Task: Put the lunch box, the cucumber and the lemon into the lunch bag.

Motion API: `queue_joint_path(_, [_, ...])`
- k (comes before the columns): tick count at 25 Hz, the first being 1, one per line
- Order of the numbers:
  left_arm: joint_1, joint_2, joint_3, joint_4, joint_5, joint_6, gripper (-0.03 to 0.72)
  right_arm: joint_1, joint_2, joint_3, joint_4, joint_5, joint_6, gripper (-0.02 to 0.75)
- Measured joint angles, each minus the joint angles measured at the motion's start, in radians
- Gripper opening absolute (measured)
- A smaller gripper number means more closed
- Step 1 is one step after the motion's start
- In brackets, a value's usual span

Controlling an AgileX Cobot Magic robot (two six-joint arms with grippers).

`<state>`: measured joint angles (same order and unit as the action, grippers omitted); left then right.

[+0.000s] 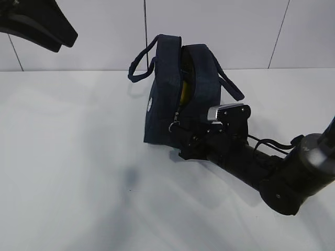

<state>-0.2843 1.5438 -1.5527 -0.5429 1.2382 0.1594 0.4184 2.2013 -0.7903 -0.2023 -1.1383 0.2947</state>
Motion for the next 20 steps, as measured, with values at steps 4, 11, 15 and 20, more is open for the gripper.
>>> queue_joint_path(4, [0.0, 0.0, 0.0, 0.0, 0.0, 0.0, 0.228, 0.0, 0.0, -0.023, 0.001, 0.035, -0.01, 0.44])
queue_joint_path(11, [0.0, 0.0, 0.0, 0.0, 0.0, 0.0, 0.228, 0.0, 0.034, -0.09, -0.009, 0.057, -0.051, 0.441])
queue_joint_path(15, [0.0, 0.0, 0.0, 0.0, 0.0, 0.0, 0.228, 0.0, 0.069, -0.106, -0.01, 0.057, -0.053, 0.441])
queue_joint_path(20, [-0.002, 0.0, 0.0, -0.022, 0.0, 0.0, 0.228, 0.0, 0.088, -0.106, -0.01, 0.023, -0.053, 0.417])
